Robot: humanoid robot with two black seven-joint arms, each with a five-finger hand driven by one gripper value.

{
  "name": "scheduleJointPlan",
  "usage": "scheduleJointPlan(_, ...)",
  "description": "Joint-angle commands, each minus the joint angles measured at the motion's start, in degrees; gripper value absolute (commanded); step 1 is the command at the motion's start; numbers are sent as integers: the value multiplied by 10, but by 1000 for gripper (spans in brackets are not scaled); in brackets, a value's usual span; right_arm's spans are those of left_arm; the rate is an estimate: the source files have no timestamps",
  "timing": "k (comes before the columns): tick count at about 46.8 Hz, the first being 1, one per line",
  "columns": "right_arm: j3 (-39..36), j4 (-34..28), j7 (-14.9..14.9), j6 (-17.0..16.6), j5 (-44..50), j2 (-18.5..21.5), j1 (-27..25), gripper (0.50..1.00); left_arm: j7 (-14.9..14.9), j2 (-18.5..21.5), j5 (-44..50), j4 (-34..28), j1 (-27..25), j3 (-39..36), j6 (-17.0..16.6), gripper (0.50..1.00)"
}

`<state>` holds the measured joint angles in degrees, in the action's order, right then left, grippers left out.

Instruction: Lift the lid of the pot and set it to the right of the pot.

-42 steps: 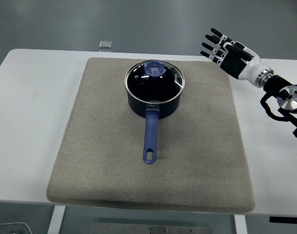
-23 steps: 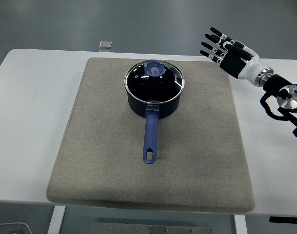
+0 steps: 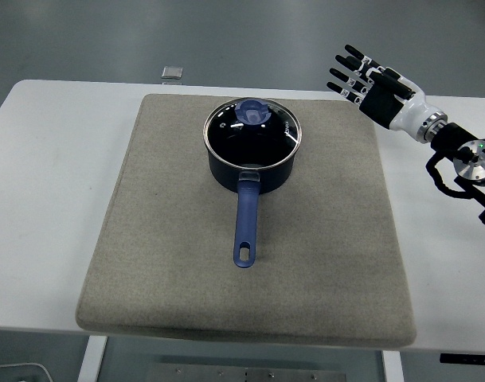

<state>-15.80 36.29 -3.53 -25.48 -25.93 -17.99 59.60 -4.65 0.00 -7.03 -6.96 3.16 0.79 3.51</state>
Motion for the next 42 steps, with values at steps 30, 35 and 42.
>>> scheduleJointPlan(30,3,5,0,24,14,4,15,907,0,0,0,0,0,0,0,1000)
scheduleJointPlan(35,2,5,-1,40,26,4,14,907,0,0,0,0,0,0,0,1000)
scheduleJointPlan(42,3,6,-2,36,47,-1,12,907,0,0,0,0,0,0,0,1000)
